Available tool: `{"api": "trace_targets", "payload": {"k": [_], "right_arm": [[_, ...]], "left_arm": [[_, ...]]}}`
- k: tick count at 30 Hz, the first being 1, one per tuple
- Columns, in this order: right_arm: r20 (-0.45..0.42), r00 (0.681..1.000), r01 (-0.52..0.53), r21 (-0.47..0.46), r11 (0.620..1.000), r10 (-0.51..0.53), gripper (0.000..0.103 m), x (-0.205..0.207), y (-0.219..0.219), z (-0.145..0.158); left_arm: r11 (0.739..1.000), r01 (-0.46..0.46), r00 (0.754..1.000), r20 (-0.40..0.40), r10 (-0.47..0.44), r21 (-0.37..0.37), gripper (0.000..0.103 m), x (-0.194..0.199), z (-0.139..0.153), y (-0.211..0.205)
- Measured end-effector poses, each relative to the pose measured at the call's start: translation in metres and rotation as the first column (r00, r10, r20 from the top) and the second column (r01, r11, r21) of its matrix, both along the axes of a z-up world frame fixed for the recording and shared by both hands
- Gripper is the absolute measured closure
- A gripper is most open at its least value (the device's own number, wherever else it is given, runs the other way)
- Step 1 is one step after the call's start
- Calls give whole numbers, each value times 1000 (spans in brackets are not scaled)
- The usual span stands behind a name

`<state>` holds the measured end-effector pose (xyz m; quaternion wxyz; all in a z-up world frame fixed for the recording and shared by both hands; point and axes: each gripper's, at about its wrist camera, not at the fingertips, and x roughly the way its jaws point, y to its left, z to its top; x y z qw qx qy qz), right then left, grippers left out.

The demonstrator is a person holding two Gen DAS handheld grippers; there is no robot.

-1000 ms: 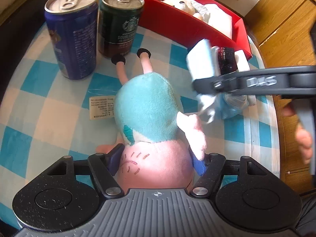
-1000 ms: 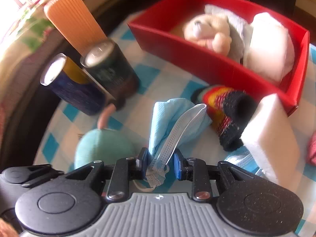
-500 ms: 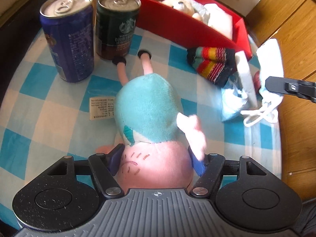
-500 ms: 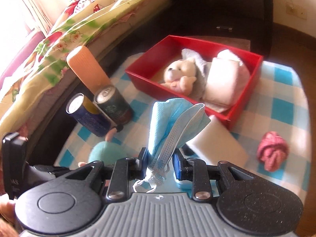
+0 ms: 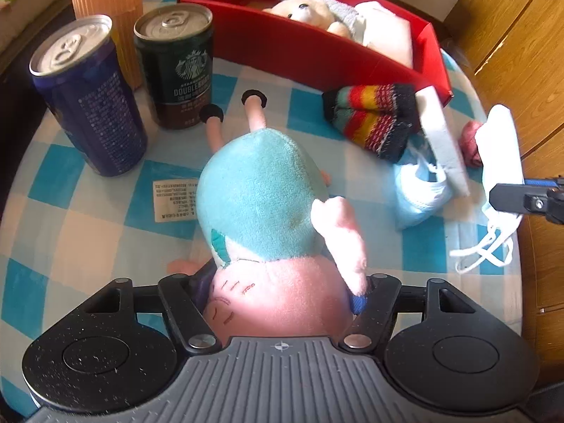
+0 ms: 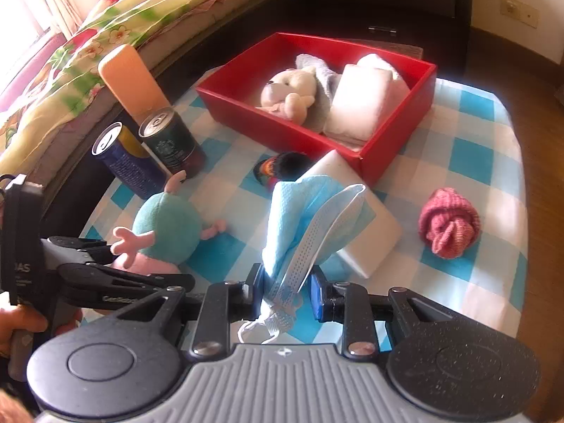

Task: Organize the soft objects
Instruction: 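Carry the pig plush and blue mask over the red box with both tools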

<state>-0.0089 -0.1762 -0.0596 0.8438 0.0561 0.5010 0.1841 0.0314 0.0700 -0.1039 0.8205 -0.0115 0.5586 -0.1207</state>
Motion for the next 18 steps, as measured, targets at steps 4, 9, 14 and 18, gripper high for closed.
{"api": "trace_targets", "payload": {"k": [4,9,14,18], "right_arm": [[31,999,12,10,1000,-12,97,0,-4,11],[66,998,24,6,1000,-24,97,0,-2,21],[119,992,37,15,999,-39,97,3,-2,37],[162,985,50,27,998,-54,97,6,-1,50]], "left_arm": [[999,-1,999,37,2,-47,35,-1,19,-2],[996,4,993,118,7,-91,35,2,50,-7],[997,11,974,227,8,-81,35,7,81,-18],[996,9,960,280,15,-85,35,12,97,-24]]}}
